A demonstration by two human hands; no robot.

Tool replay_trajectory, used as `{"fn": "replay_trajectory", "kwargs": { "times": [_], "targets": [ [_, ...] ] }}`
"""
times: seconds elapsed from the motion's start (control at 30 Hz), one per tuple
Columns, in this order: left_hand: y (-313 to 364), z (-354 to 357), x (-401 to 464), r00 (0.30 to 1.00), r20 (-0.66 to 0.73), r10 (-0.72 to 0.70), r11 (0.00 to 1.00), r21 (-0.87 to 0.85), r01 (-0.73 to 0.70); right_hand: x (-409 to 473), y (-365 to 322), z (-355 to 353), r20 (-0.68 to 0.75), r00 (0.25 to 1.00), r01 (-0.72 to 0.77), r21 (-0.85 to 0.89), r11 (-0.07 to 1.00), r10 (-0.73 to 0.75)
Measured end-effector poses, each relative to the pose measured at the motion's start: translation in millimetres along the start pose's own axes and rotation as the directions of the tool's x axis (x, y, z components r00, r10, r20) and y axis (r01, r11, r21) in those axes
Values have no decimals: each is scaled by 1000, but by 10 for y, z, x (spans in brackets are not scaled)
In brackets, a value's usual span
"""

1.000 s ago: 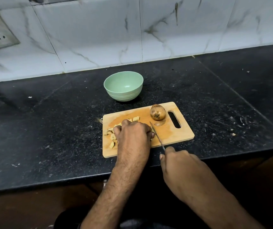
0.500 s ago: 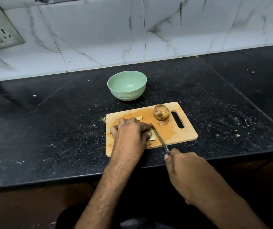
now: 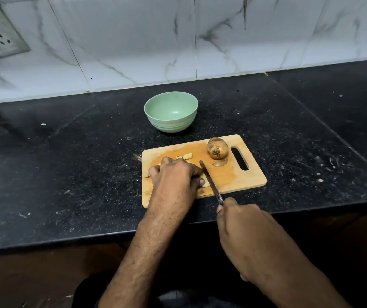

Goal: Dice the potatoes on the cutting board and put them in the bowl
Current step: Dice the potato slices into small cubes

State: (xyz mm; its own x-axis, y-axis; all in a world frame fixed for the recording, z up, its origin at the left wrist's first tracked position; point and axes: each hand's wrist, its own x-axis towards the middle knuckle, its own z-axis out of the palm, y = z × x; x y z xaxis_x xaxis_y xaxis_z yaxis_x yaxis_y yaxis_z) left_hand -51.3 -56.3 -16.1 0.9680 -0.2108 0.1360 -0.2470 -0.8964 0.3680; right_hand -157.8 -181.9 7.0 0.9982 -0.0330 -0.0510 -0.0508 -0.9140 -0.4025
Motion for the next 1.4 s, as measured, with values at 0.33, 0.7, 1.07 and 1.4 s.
{"fn": "replay_trajectory", "kwargs": {
  "times": [0.33, 0.7, 1.07, 1.4],
  "targets": [
    [-5, 3, -5, 1000, 4, 3, 1000, 4, -3, -1, -24, 64, 4, 1000, -3, -12, 1000, 3],
    [16, 36, 28, 1000, -12, -3, 1000, -11, 3, 161, -13, 31, 110, 994, -5, -70, 998, 13],
    [-2, 115, -14, 992, -104, -75, 993, -96, 65, -195, 145, -87, 295, 955, -11, -42, 999, 23],
    [4, 95, -108, 962, -271, -10, 996, -88, -14, -288, 208, -262, 186, 980, -64, -40, 997, 70]
  ]
}}
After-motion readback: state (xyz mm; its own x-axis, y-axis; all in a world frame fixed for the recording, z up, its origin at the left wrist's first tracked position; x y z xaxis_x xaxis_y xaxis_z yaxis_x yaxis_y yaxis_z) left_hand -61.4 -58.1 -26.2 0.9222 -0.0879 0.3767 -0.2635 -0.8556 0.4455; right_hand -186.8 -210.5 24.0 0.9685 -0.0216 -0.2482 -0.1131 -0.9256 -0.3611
